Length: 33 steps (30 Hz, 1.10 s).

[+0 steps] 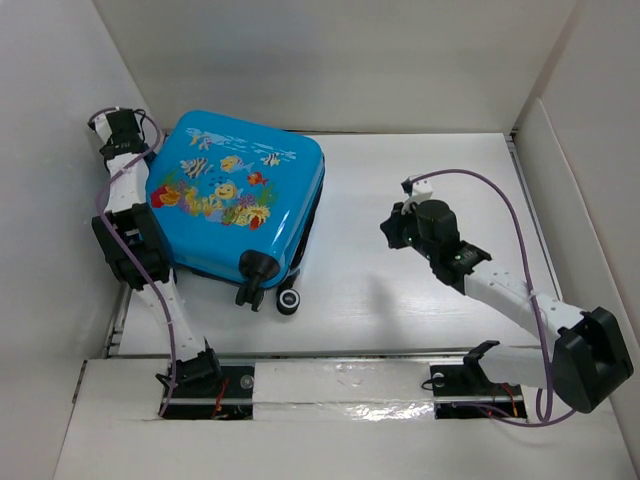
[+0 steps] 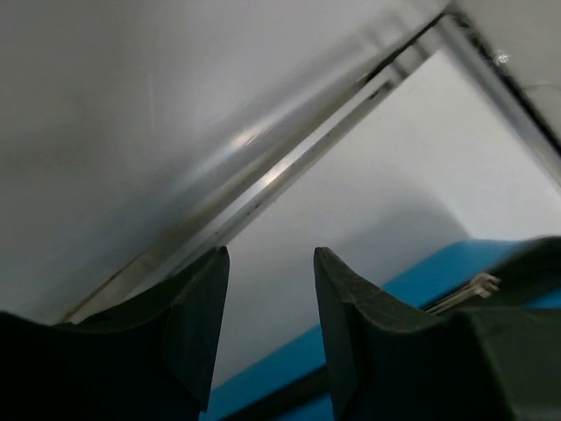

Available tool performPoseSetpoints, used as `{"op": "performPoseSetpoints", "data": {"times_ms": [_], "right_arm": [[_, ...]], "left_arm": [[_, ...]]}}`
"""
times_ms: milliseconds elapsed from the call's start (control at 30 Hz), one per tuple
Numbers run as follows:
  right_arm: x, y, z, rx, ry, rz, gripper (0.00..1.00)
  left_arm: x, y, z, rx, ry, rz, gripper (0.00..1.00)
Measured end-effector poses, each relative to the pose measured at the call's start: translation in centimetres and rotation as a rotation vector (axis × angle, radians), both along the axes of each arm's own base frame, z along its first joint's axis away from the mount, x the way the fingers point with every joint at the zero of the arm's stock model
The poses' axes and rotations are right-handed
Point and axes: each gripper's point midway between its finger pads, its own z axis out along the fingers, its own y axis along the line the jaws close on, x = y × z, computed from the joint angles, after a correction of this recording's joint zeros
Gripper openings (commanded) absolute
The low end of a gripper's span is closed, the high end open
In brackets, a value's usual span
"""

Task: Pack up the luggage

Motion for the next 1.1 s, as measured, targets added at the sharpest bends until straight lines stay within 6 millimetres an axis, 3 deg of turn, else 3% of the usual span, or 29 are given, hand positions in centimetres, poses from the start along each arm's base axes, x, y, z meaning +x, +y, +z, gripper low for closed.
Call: {"op": "performPoseSetpoints", "data": {"times_ms": [133,267,400,500,700,800,967,1100], "right_arm": [[0.2,-0.2,0.2,-0.006,-0.008,-0.020,0.01],[0.4,-0.8,0.8,-0.007,-0.027,-0.050,0.01],[0.8,-1.9,1.7,0.003,-0.049,-0.087,0.02],[1.3,-3.3,2.0,0.010,-0.054,-0.129,0.06],[2.0,-5.2,1.9,0.021,-0.040,-0.189,0.40],[2.1,-5.1,1.6,0.022,-0.031,-0.184,0.41],[2.4,-3.9,-1.7,-0.019,0.059,-0.142,0.37],[2.6,-3.6,-5.1,-0.105,0.168,-0.148,0.36]], "left_arm": [[-0.9,-0.3,-4.5,-0.072,0.086,-0.022,0.41],[-1.3,-1.5,-6.7,-0.164,0.065,-0.055,0.39],[-2.6,-3.6,-6.2,-0.230,-0.033,-0.070,0.38],[-4.4,-6.6,-6.0,-0.294,-0.093,-0.091,0.38],[-8.8,-12.2,-6.2,-0.403,-0.186,-0.133,0.38],[-11.0,-15.0,-5.7,-0.450,-0.239,-0.170,0.39],[-13.4,-18.0,-3.8,-0.475,-0.339,-0.220,0.39],[-14.4,-18.8,-2.9,-0.477,-0.421,-0.214,0.39]]}}
